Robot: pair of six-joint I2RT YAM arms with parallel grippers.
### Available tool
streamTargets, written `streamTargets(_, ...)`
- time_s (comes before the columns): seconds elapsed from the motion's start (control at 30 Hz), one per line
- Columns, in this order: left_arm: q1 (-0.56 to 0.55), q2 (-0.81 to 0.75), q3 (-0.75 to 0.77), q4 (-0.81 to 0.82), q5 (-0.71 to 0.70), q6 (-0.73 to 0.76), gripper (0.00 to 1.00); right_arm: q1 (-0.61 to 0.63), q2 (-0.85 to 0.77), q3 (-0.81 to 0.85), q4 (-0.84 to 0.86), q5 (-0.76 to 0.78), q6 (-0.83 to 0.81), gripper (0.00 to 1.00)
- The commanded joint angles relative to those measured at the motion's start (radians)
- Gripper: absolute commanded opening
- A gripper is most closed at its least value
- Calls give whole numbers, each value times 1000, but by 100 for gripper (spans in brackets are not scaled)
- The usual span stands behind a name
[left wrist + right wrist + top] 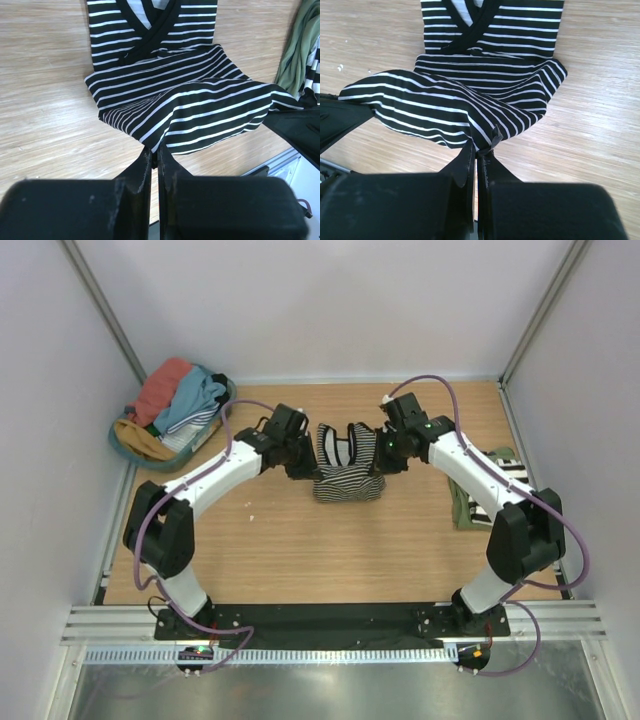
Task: Fold and stack the tank tops
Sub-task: Fold the tank top
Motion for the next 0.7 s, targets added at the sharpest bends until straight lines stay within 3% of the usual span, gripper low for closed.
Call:
streamTargets(0.0,-1,-36,2,24,28,12,4,3,-55,13,17,-63,-12,2)
streamTargets(0.17,-13,-120,-91,38,27,-5,4,5,-151,-80,12,-71,7,2)
streamTargets(0.47,-142,-304,-239,50,-51,-87,5,37,-394,-241,-28,-66,49,2)
streamTargets(0.67,-185,-410,-282,33,-102,-126,9,37,-469,-254,-74,-48,53,2)
